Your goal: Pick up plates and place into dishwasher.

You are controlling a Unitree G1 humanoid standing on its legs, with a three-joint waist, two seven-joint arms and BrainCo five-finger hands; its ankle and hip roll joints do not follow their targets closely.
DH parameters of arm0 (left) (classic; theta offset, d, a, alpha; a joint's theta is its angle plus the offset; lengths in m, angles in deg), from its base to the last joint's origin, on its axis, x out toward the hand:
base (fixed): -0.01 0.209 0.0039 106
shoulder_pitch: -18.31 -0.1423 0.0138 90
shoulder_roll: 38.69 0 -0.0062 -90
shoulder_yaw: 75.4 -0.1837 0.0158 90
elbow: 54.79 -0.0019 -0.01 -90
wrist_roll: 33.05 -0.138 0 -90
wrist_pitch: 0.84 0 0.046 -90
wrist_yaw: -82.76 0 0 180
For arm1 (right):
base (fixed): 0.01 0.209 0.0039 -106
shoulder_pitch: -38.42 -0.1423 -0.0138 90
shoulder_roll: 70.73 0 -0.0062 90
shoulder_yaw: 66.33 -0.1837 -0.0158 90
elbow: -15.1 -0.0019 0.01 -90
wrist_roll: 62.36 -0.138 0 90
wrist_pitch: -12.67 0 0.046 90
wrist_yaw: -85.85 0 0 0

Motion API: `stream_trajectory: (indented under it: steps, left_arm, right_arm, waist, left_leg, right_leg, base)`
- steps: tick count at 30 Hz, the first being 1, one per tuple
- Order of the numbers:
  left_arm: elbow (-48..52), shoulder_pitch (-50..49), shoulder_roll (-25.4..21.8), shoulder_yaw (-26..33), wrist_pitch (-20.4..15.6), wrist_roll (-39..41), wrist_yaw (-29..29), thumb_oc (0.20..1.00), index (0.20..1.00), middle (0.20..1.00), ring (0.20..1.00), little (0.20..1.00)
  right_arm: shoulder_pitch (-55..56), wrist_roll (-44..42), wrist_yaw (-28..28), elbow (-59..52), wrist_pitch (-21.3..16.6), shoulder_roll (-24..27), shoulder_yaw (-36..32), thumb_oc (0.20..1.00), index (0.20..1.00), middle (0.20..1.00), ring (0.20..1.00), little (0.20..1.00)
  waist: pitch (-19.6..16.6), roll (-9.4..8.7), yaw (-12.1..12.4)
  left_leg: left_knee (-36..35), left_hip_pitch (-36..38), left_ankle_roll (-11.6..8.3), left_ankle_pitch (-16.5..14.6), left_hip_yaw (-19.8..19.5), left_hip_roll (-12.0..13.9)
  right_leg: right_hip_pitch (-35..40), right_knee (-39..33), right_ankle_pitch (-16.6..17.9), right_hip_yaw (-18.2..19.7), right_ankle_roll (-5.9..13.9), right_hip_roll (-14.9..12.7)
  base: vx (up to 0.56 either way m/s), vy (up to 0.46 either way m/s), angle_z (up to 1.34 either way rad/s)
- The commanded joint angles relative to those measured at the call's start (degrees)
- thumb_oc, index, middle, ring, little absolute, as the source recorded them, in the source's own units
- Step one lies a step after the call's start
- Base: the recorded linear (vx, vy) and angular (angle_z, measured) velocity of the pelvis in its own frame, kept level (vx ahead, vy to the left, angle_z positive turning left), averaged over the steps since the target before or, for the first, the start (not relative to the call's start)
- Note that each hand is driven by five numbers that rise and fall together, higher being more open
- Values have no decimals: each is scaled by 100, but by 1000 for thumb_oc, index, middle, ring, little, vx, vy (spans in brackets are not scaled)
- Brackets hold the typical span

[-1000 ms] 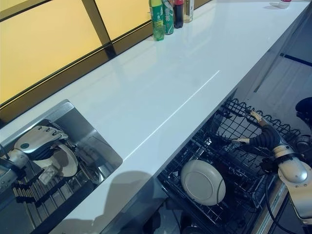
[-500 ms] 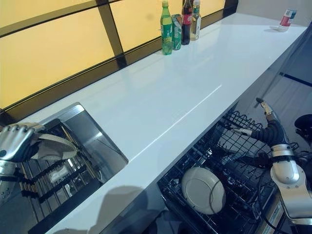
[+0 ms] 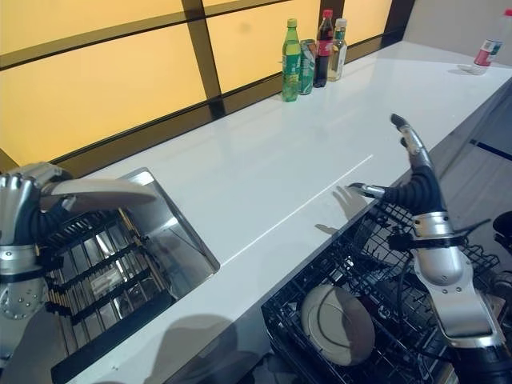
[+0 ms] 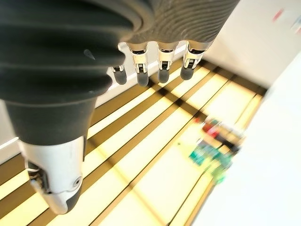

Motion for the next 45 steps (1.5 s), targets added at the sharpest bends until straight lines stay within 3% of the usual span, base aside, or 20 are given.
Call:
stream_trajectory:
  steps: [1, 9, 18, 25, 34, 40, 45]
  left_arm:
    - [381, 672, -256, -22, -143, 826, 46, 200, 200, 200, 200, 200]
    - [776, 1444, 304, -856, -417, 1348, 140, 200, 200, 200, 200, 200]
    - [1497, 1885, 1029, -1911, -752, 2171, 837, 200, 200, 200, 200, 200]
    - [1586, 2131, 1238, -2548, -890, 2563, 1147, 200, 200, 200, 200, 200]
    - [1685, 2225, 1439, -2956, -1017, 2763, 1285, 200, 200, 200, 200, 200]
    - [1675, 2276, 1418, -3014, -976, 2676, 1167, 200, 200, 200, 200, 200]
    - [1739, 2169, 1285, -2896, -1050, 2611, 1055, 200, 200, 200, 200, 200]
  right_arm:
    - [-724, 53, 306, -569, -407, -47, 447, 1000, 1000, 1000, 1000, 1000]
    - [-1926, 24, 935, -618, -222, -261, 1560, 1000, 1000, 1000, 1000, 1000]
    - [-2667, -67, 1132, -879, 14, -569, 2426, 1000, 1000, 1000, 1000, 1000]
    - [-3147, -95, 932, -683, 322, -754, 2782, 1000, 1000, 1000, 1000, 1000]
    - [-3218, -234, 981, -533, 461, -896, 2840, 1000, 1000, 1000, 1000, 1000]
    - [-3224, -63, 1263, -396, 831, -834, 2991, 1000, 1000, 1000, 1000, 1000]
    - [-2988, 165, 1553, -309, 1713, -366, 2978, 1000, 1000, 1000, 1000, 1000]
  waist:
    - [-482, -334, 194]
    - [-498, -400, 307]
    - [-467, -451, 398]
    - [-424, -441, 413]
    - [-396, -472, 446]
    - [-386, -492, 441]
    - [-360, -533, 400]
  left_leg:
    - [-1, -193, 170, -212, -4, -307]
    - [-1, -237, 141, -160, -158, -316]
    - [-1, -266, 153, -146, -290, -338]
    - [-1, -264, 171, -141, -352, -367]
    - [-1, -277, 203, -133, -468, -402]
    - [-1, -287, 197, -119, -474, -396]
    - [-1, -293, 178, -95, -433, -364]
  right_leg:
    - [-129, 765, -630, 126, 679, -570]
    - [-72, 761, -661, 63, 601, -498]
    - [-48, 765, -673, 5, 552, -461]
    - [-43, 760, -652, 4, 540, -454]
    - [-18, 722, -618, -11, 527, -442]
    - [0, 698, -616, 12, 512, -413]
    - [9, 679, -596, 13, 507, -402]
  base:
    - [-89, -34, 8]
    - [-63, -31, 15]
    - [-67, -40, 7]
    - [-51, -7, 1]
    - [-27, -5, 3]
    - [-8, 4, 6]
    - [-18, -6, 6]
